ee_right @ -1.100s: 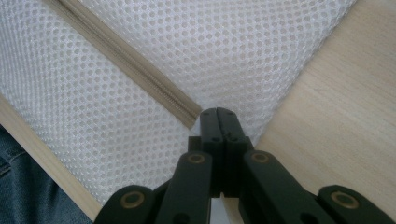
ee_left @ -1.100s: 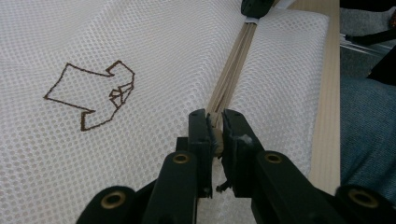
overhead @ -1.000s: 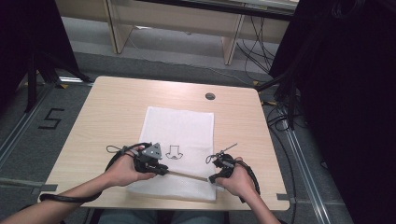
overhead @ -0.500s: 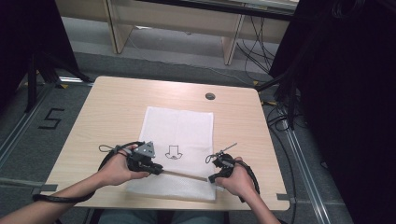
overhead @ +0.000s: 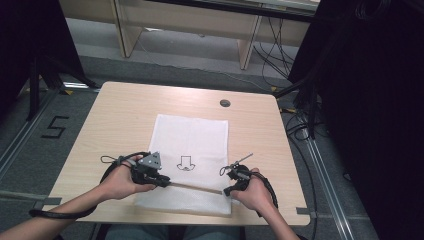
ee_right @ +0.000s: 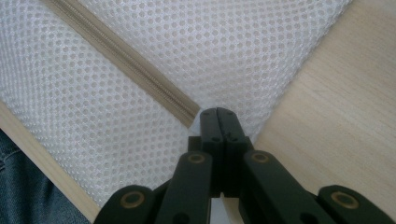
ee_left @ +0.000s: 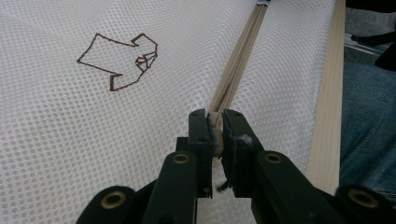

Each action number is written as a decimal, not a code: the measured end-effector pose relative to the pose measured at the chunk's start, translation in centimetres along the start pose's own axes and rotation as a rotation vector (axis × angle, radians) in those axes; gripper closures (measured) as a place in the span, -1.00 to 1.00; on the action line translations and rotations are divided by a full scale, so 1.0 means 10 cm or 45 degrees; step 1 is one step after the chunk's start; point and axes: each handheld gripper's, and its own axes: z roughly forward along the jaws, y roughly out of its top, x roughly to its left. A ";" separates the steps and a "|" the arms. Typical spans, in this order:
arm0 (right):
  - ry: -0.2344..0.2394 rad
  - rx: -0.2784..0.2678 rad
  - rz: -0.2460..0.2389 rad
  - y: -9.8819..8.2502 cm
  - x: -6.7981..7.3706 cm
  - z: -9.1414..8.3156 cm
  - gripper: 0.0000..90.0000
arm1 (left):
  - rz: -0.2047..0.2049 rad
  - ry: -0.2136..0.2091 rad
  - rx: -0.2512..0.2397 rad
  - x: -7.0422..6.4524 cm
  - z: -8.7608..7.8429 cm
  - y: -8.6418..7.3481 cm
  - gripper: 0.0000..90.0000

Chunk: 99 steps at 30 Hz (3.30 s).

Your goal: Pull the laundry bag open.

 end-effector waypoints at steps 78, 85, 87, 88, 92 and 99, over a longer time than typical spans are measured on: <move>-0.044 0.004 0.007 -0.03 -0.09 -0.04 1.00 | -0.098 0.159 0.116 0.28 -0.36 -0.55 0.83; -0.032 -0.012 0.029 -0.05 -0.11 -0.04 1.00 | -0.097 0.184 0.147 0.25 -0.39 -0.62 0.83; -0.046 -0.016 0.015 -0.04 -0.09 -0.04 1.00 | -0.040 0.191 0.208 0.31 -0.48 -0.64 0.83; -0.046 -0.017 0.011 -0.04 -0.09 -0.04 1.00 | -0.058 0.192 0.190 0.31 -0.49 -0.65 0.83; -0.042 -0.003 0.020 -0.03 -0.10 -0.04 1.00 | -0.022 0.203 0.225 0.30 -0.46 -0.66 0.83; -0.018 -0.011 0.044 -0.05 -0.12 -0.04 1.00 | -0.046 0.199 0.229 0.30 -0.44 -0.68 0.83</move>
